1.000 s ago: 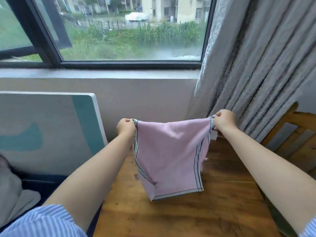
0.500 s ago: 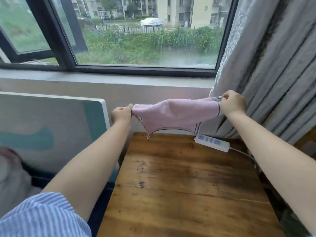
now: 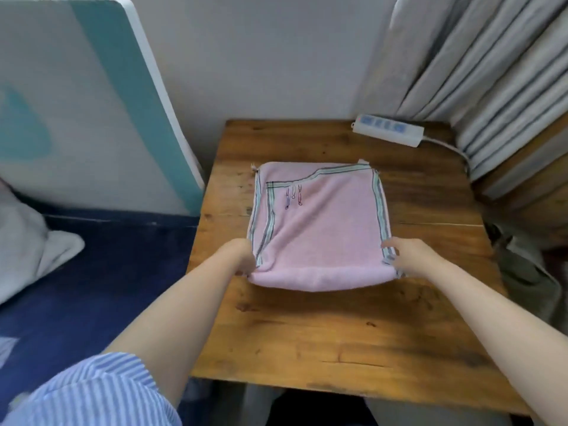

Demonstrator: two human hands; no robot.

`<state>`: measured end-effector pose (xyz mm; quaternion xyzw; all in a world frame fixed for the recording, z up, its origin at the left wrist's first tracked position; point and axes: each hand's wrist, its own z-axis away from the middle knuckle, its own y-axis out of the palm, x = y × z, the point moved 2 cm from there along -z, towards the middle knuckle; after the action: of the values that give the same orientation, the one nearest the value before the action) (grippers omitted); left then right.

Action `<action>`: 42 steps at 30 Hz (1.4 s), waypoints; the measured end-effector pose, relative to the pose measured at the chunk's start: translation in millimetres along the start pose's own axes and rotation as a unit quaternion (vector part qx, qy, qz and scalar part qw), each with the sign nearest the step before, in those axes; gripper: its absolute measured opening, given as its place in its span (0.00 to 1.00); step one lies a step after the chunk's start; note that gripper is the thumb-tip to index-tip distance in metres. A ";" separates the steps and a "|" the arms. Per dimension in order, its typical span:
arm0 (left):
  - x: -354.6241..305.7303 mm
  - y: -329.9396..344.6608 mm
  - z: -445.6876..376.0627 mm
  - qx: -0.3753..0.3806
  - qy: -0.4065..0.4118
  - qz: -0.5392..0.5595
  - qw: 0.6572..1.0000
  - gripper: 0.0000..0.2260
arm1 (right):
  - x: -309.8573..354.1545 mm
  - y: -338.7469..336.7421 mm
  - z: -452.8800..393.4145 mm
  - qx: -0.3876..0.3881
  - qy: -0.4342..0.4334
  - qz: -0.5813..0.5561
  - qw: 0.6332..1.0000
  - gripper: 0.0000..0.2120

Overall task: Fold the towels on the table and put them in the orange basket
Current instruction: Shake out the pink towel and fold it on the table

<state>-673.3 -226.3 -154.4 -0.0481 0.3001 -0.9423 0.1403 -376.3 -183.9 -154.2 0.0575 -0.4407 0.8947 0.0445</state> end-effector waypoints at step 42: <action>-19.9 -46.7 -78.8 -0.083 0.170 0.035 0.981 0.16 | -8.1 -43.9 -106.0 0.070 -0.198 0.044 0.977 0.05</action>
<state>-679.1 -140.5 -191.7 0.1119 0.3979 -0.9032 0.1158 -369.3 -73.3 -185.1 0.2169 -0.3794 0.8952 -0.0876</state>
